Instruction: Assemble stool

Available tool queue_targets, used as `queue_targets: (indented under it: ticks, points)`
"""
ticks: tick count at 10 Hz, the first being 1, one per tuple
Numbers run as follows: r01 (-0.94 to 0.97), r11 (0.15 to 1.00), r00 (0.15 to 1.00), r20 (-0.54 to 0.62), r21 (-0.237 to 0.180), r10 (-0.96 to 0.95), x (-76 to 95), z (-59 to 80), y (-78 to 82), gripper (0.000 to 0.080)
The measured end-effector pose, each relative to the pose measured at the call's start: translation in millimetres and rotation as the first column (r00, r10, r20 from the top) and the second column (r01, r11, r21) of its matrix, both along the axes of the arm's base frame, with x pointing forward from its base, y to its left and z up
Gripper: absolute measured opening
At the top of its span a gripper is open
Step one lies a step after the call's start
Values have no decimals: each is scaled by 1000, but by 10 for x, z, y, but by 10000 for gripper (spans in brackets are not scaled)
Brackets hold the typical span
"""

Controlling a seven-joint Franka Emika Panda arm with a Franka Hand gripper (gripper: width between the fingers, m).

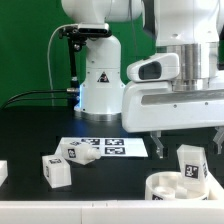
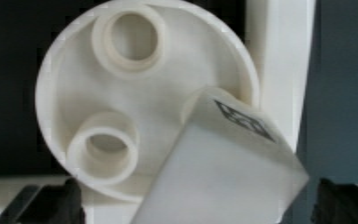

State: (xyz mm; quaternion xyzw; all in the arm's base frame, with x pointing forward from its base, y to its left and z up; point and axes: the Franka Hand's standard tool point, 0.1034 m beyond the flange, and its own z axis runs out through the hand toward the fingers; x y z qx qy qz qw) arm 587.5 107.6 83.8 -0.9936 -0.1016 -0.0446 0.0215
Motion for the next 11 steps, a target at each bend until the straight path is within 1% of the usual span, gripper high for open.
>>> queue_targets:
  ticks: [1,2,3,4,6,7,8,9,10,11]
  points:
    - [-155,988,988,12,-25,155,31,48,68,649]
    - [-353,933,935,5,-61,354,45,65,83,649]
    - [-438,896,899,-16,-70,438,57,52,52,649]
    - [-455,887,890,-15,-74,456,61,50,40,649]
    - [-579,809,814,-27,-97,580,67,47,-9,649]
    - [-602,792,798,-33,-105,602,63,30,2,649]
    - [-619,778,785,-39,-109,618,46,-28,42,649]
    - [-614,782,789,-39,-109,613,47,-57,14,649]
    - [-594,797,804,-37,-109,593,51,-53,4,649]
    - [-577,810,816,-37,-108,577,49,-56,4,530]
